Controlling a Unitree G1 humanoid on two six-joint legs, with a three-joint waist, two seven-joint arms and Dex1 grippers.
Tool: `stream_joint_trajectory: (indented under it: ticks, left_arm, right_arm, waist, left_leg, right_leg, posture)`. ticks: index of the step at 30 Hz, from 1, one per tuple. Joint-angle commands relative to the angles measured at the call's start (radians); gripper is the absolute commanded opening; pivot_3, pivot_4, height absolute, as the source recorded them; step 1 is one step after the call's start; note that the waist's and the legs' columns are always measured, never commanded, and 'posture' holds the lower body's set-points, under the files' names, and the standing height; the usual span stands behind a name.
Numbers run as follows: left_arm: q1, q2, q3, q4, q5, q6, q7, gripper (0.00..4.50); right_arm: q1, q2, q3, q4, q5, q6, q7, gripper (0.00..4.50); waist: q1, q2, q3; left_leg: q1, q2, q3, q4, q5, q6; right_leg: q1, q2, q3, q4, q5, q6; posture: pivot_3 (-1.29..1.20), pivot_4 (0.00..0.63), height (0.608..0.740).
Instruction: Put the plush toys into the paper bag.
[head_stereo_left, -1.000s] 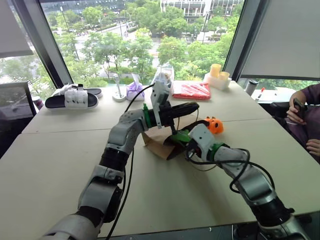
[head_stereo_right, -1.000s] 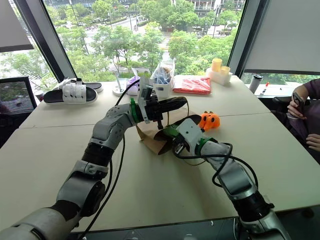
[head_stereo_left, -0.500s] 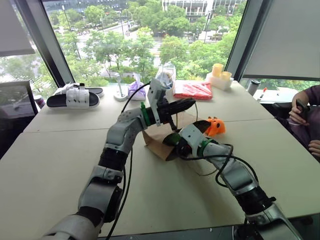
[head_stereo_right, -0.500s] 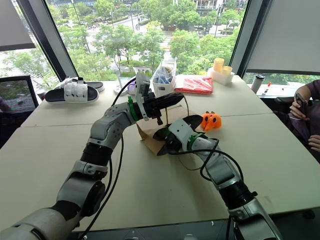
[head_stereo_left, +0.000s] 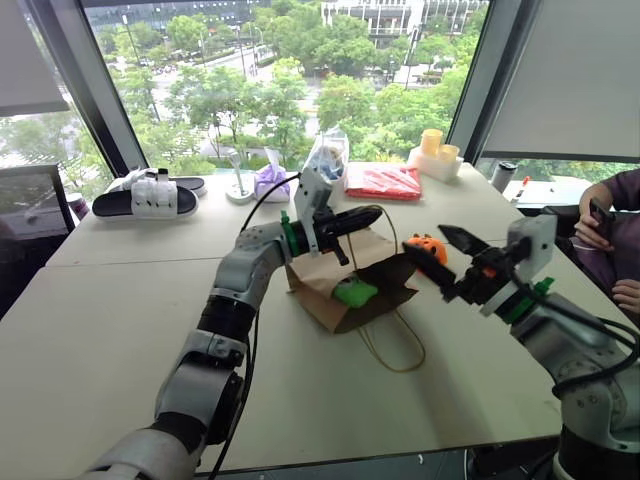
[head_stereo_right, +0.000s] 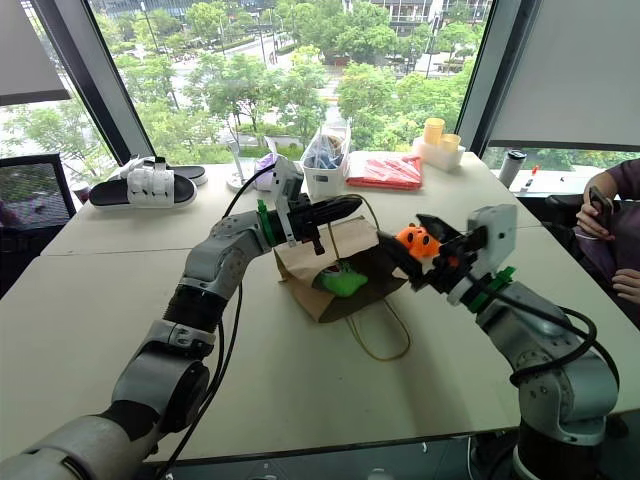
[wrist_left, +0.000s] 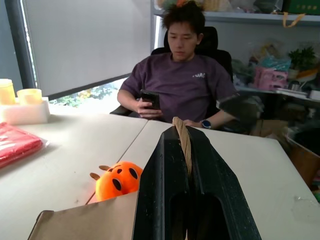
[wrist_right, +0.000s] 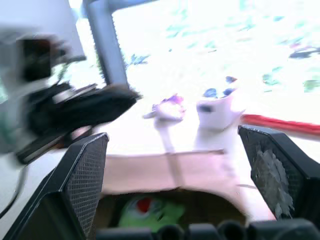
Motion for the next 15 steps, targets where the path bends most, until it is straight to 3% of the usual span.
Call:
stream_joint_trajectory:
  ticks: [1, 5, 12, 15]
  left_arm:
    - [-0.007, -0.005, -0.004, -0.047, 0.000, -0.009, 0.008, 0.00]
    - [0.003, -0.003, 0.005, -0.067, -0.003, -0.002, 0.027, 0.00]
    - [0.034, -0.004, 0.008, -0.126, -0.009, 0.013, 0.066, 0.00]
    - [0.046, 0.001, 0.011, -0.150, -0.013, 0.019, 0.081, 0.00]
  right_arm:
    - [-0.143, -0.001, 0.097, 0.341, -0.230, -0.174, -0.154, 4.47]
    - [-0.343, 0.013, 0.221, 0.783, -0.406, -0.317, -0.238, 4.47]
    - [-0.646, 0.041, 0.266, 1.487, -0.498, -0.520, -0.276, 4.47]
    - [-0.674, 0.035, 0.289, 1.588, -0.532, -0.572, -0.274, 3.67]
  waist:
    - [-0.003, 0.001, 0.000]
    - [-0.008, 0.001, 0.000]
    - [-0.021, 0.001, 0.000]
    - [-0.022, 0.001, 0.000]
  left_leg:
    - [0.001, 0.000, 0.002, 0.000, 0.000, 0.000]
    - [0.003, 0.000, 0.004, -0.003, 0.000, 0.000]
    - [-0.003, 0.000, 0.005, -0.004, 0.004, -0.006]
    - [-0.004, -0.001, 0.005, -0.004, 0.004, -0.006]
  right_leg:
    - [0.000, 0.000, 0.002, 0.000, 0.000, 0.000]
    - [-0.002, 0.000, 0.002, 0.003, 0.000, 0.000]
    - [-0.009, -0.002, 0.002, 0.009, 0.000, 0.000]
    - [-0.009, -0.003, 0.002, 0.009, 0.000, 0.000]
  posture:
    - [0.00, 0.150, 0.740]
    - [0.00, 0.150, 0.740]
    - [0.00, 0.150, 0.740]
    - [0.00, 0.150, 0.740]
